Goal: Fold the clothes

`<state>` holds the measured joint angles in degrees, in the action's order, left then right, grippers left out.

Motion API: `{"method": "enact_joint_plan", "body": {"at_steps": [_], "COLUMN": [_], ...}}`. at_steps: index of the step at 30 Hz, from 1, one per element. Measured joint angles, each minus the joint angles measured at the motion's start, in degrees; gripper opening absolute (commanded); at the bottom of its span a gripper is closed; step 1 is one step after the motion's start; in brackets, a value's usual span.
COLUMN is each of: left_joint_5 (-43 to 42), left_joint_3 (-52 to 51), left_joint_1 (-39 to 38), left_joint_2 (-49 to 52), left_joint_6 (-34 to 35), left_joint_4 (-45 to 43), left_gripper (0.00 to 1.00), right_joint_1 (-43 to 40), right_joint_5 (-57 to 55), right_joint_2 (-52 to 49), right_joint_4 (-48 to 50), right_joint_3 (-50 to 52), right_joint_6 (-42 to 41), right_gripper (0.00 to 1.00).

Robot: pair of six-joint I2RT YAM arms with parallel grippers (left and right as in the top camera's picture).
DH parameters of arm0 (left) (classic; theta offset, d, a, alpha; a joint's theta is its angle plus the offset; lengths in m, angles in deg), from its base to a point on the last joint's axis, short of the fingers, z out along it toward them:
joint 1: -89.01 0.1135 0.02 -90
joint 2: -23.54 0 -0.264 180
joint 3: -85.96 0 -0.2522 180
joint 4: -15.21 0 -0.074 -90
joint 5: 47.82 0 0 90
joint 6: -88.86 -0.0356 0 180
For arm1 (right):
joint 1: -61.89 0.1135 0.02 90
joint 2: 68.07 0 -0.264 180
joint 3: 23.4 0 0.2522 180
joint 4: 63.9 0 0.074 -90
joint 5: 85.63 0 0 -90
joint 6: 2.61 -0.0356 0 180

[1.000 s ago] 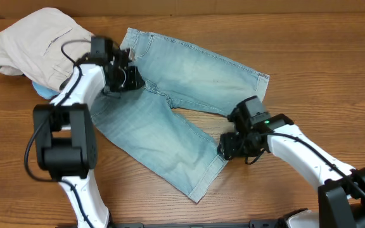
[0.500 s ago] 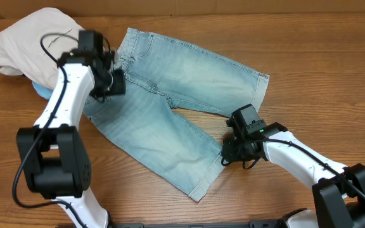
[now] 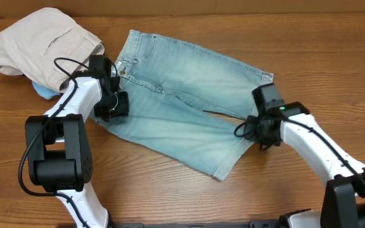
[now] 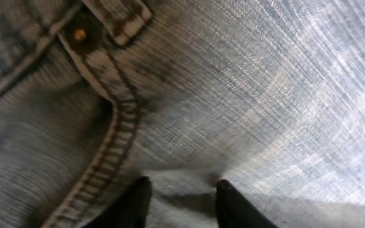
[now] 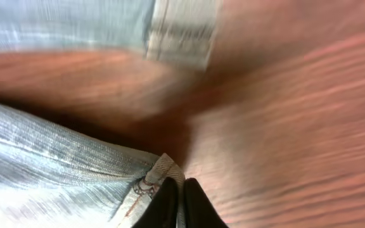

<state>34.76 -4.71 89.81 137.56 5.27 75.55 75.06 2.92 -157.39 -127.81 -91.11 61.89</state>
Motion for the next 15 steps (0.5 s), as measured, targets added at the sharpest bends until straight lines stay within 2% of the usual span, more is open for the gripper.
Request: {"method": "enact_joint_plan", "body": {"at_steps": [3,6,7,11,13,15], "left_joint_5": [-3.17,-6.88,-8.81,-14.01,-15.39,-16.2], "left_joint_3": [0.13,1.46,2.91,9.44,12.87,15.28], "left_joint_1": [0.0,0.11,0.17,0.37,0.37,0.37], "left_joint_2": [0.0,0.0,0.0,0.0,0.0,0.0], "left_joint_6": [-0.02,-0.28,-0.46,-1.07,-1.62,-2.16], "left_joint_4": [0.72,2.27,2.91,4.24,4.94,5.11], "left_gripper": [0.35,0.38,0.4,0.44,0.49,0.48], "right_joint_1": [-2.05,-6.73,-8.68,-13.33,-13.92,-13.68], "right_joint_5": [-3.96,-7.13,-6.71,-1.16,3.93,8.24], "right_joint_2": [0.0,0.0,0.0,0.0,0.0,0.0], "right_joint_4": [-0.61,-0.28,-0.24,-1.9,-3.78,-4.61], "right_joint_3": [-0.31,-0.31,-0.31,-0.33,-0.33,-0.33], "right_joint_6": [0.61,0.13,1.11,4.46,6.43,8.35], "right_gripper": [0.1,0.35,0.39,0.44,0.49,0.52]}}
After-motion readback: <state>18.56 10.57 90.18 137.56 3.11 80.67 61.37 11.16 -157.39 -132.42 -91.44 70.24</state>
